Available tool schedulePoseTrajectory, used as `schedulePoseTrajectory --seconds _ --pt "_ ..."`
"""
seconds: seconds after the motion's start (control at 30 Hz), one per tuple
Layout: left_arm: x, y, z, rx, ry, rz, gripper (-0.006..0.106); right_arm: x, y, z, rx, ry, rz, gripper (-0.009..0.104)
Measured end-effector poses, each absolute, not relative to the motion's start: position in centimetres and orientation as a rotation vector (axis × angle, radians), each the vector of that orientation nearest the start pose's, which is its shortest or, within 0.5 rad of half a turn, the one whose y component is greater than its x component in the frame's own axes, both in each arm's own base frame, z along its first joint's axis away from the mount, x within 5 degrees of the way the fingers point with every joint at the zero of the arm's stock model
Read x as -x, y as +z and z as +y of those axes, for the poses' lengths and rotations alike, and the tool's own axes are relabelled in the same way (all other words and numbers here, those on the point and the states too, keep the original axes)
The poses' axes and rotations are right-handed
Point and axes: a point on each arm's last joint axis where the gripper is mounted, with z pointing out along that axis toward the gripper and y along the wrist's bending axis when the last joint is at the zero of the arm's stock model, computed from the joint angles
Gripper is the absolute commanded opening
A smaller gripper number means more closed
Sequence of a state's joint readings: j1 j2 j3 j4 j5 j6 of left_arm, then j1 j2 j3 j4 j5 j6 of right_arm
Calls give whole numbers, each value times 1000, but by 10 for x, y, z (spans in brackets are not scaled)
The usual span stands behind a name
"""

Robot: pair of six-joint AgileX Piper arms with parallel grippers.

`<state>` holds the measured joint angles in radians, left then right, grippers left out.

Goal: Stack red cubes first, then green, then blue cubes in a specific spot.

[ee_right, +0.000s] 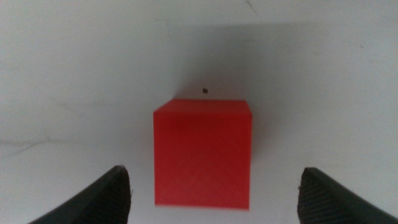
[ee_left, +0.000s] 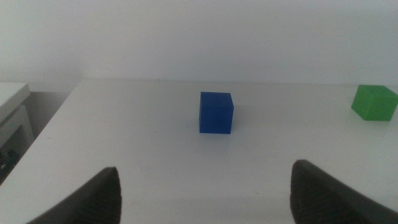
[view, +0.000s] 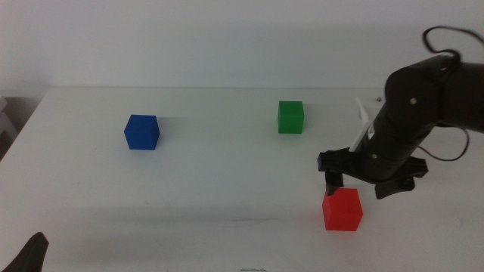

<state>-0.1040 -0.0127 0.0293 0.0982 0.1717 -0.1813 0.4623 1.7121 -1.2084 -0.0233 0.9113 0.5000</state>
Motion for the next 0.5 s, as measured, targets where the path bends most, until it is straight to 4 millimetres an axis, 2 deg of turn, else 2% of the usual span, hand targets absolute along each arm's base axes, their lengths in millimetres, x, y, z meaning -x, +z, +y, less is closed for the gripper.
schedulePoseTrajectory --seconds 0.37,0.5 --pt "-56 188 -4 -4 -128 1673 92 -316 192 155 -35 102 2964 93" --pt "-56 188 -4 -4 -128 1673 92 -318 183 156 -36 88 2981 84"
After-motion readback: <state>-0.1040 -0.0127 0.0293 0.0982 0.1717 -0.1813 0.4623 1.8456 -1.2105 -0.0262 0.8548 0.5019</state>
